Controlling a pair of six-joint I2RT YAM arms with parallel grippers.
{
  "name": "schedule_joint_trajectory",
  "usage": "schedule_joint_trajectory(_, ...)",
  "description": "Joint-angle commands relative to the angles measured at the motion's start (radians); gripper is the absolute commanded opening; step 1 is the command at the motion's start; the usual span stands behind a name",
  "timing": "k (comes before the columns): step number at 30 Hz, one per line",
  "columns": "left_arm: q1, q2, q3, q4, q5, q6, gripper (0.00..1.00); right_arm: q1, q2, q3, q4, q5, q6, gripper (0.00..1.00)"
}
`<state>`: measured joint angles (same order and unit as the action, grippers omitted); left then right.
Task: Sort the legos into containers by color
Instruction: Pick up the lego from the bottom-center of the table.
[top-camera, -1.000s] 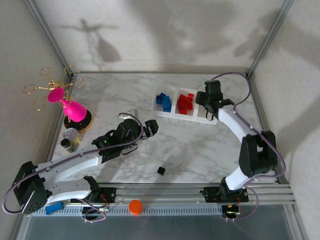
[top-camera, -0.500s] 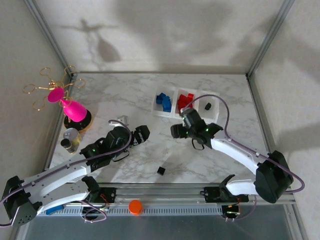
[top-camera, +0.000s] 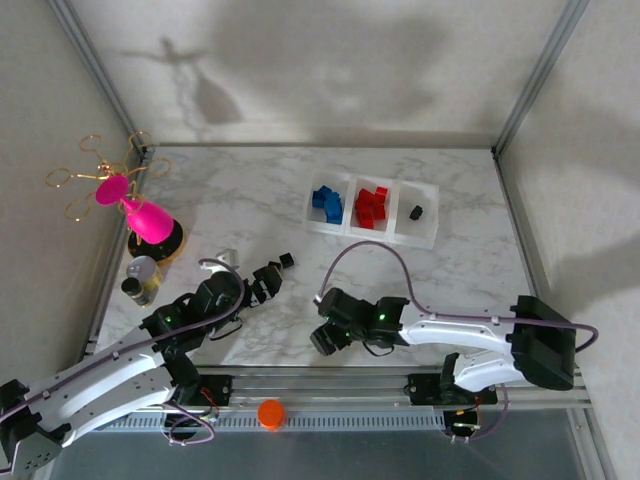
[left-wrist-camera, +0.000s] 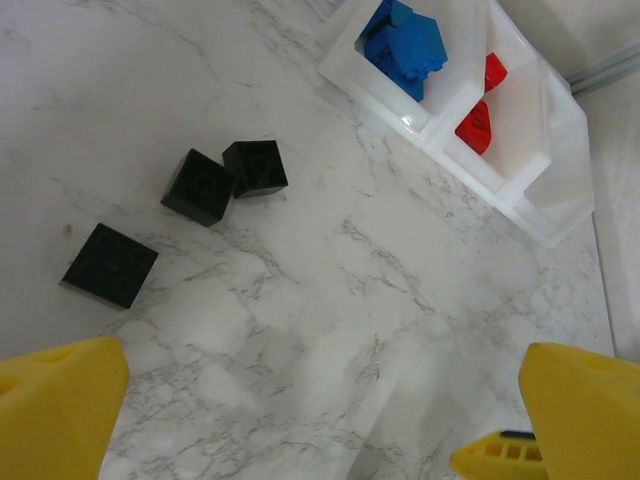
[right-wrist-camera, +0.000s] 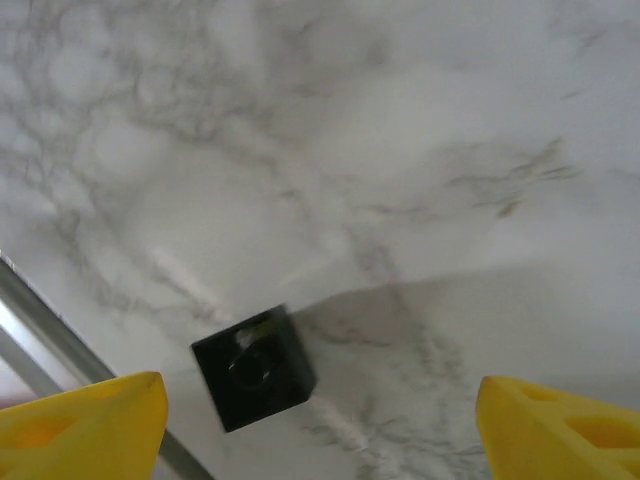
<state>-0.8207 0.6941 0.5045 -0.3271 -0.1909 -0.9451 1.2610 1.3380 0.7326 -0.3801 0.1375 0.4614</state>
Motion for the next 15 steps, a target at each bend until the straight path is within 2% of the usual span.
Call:
schedule_joint_trajectory(1,0.010,-0.034,-0.019,-0.063,-0.040,-0.040,1.00,0.066,0.068,0.031,0.000,0.030,0.018,0.81)
schedule_joint_trajectory(7,0.009,-0.064,-0.031,-0.081,-0.042,-0.052,0.99,0.106,0.169,0.048,0.028,0.058,0.032,0.80)
schedule_joint_trajectory(15,0.009,-0.054,-0.032,-0.072,-0.036,-0.049,1.00,0.107,0.204,0.081,0.008,0.131,0.042,0.71)
